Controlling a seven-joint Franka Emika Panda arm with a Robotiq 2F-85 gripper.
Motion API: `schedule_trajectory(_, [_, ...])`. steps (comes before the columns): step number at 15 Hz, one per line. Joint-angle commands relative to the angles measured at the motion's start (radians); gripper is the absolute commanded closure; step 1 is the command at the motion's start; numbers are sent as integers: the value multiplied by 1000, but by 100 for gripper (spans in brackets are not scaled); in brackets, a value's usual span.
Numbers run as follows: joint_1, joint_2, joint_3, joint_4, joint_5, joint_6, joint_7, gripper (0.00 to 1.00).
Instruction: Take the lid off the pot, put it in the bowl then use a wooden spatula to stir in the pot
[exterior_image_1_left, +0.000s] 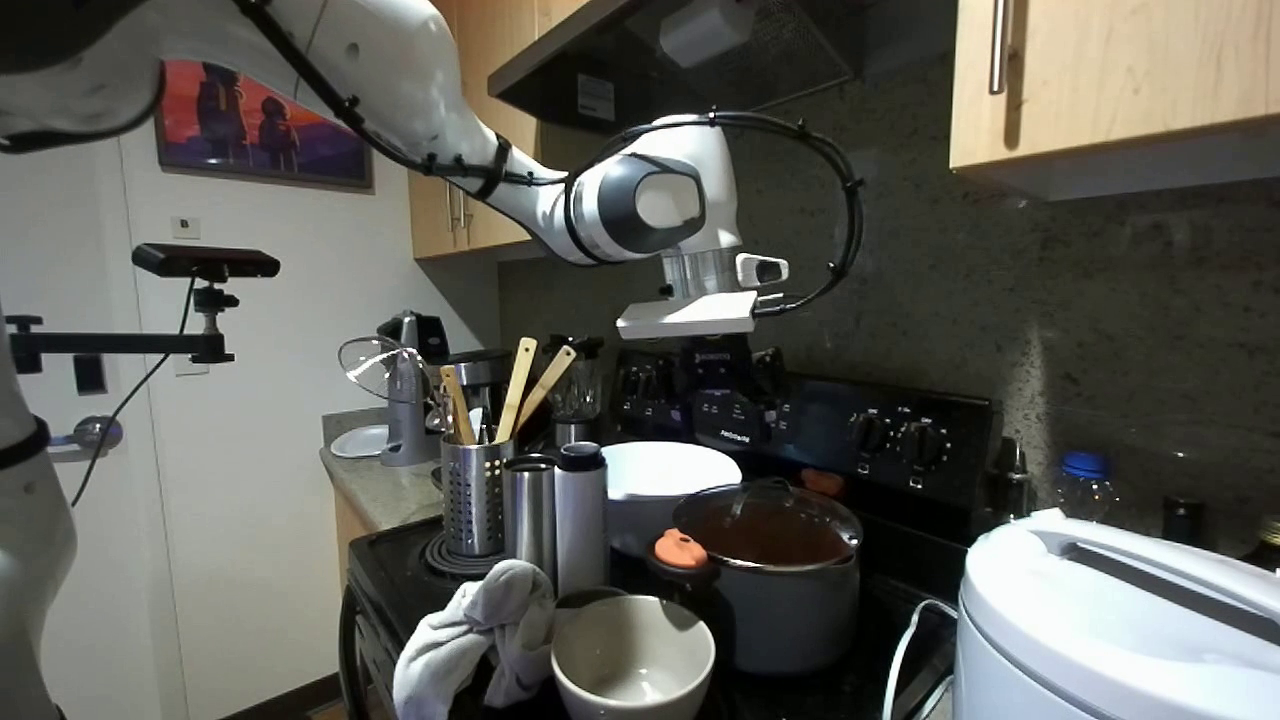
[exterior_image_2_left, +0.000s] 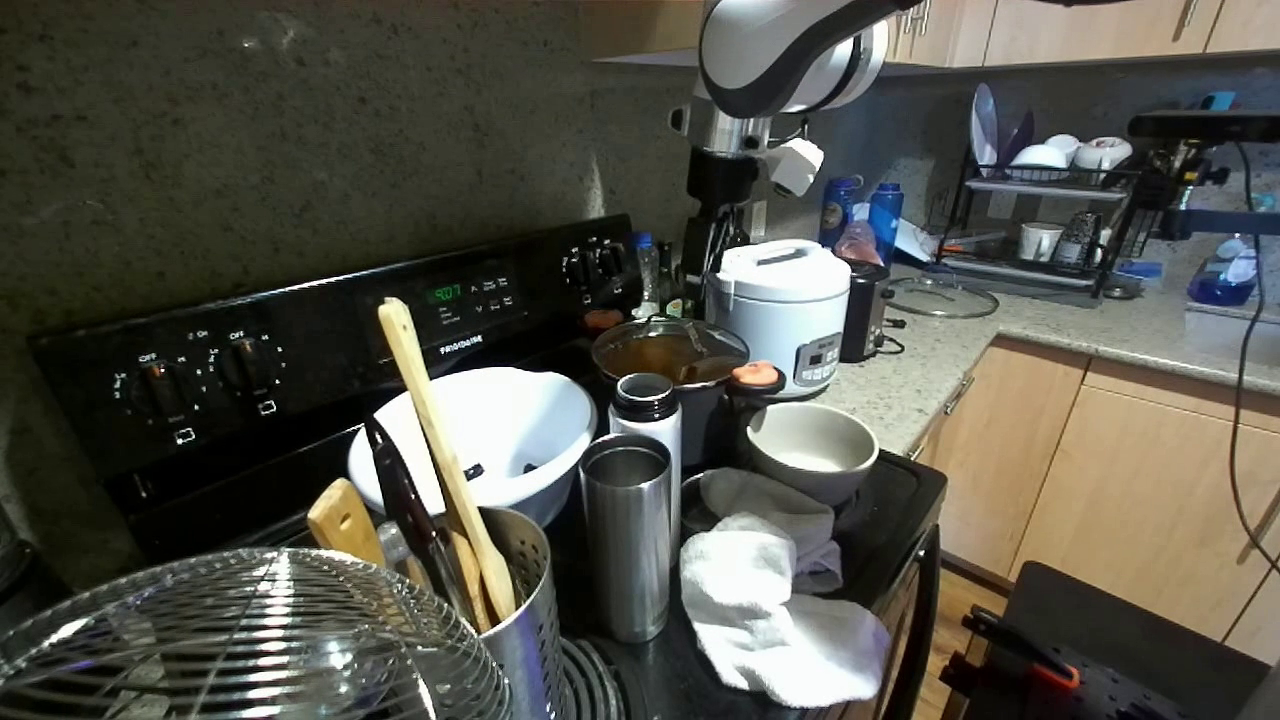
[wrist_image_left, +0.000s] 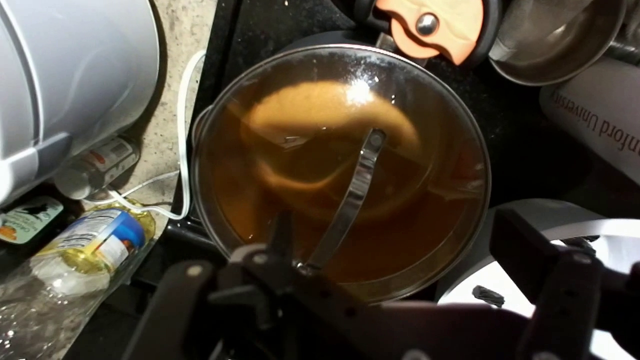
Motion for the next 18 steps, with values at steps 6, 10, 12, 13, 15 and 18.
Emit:
schedule_trajectory(6, [-7, 93, 13, 29, -23, 73, 74, 0])
schedule_trajectory(10, [-11, 156, 18, 52, -19, 123, 89, 0])
schedule_trajectory(12, [-13, 181, 19, 67, -19, 136, 97, 0])
schedule_trajectory(13, [-14, 193, 20, 75, -21, 141, 102, 0])
schedule_trajectory(15, [-17, 212, 20, 85, -21, 145, 102, 14])
schedule_trajectory(18, [-21, 228, 20, 97, -22, 148, 107, 41])
